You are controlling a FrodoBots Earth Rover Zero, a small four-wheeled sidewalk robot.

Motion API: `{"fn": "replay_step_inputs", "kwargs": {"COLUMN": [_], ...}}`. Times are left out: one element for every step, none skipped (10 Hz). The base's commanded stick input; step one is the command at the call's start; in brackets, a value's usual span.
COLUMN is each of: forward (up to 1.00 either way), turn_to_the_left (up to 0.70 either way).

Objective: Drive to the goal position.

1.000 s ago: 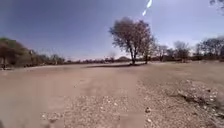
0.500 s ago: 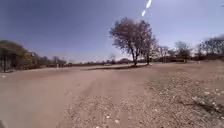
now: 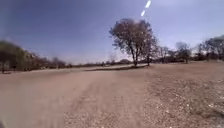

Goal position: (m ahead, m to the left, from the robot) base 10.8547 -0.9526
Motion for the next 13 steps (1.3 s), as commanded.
{"fn": "replay_step_inputs", "kwargs": {"forward": [0.85,0.85,0.85,0.85,0.85,0.85,0.85,0.85,0.85,0.85,0.85,0.85,0.85], "turn_to_the_left": [0.00,0.00,0.00,0.00,0.00,0.00,0.00,0.00,0.00,0.00,0.00,0.00,0.00]}}
